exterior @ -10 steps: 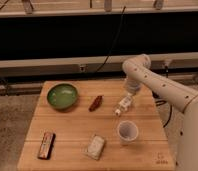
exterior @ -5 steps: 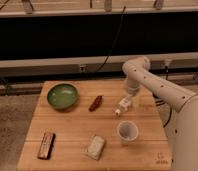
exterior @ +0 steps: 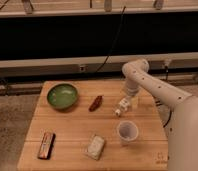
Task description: Place the bottle in the ceramic bowl
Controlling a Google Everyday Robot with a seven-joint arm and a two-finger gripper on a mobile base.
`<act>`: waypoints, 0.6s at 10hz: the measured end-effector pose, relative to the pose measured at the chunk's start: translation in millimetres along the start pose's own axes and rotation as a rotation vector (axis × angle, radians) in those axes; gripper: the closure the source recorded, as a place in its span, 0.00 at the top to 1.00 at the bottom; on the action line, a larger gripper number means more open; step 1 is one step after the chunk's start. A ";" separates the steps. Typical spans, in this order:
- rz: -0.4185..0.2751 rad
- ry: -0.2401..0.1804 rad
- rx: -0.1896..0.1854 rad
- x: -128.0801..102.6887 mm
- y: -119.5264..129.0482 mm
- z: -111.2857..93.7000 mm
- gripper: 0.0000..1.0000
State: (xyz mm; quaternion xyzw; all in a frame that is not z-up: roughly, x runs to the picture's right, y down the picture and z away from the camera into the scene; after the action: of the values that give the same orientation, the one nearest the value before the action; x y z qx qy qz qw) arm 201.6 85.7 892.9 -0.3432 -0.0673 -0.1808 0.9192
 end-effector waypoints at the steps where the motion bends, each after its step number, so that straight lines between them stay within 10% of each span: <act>1: 0.001 -0.004 -0.003 -0.3 0.1 3.5 0.80; 6: 0.001 -0.022 -0.013 -1.3 0.3 15.6 0.80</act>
State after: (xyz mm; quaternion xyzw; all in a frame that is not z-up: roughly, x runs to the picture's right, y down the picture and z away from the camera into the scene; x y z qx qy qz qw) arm 200.6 96.5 904.2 -0.3514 -0.0761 -0.1772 0.9162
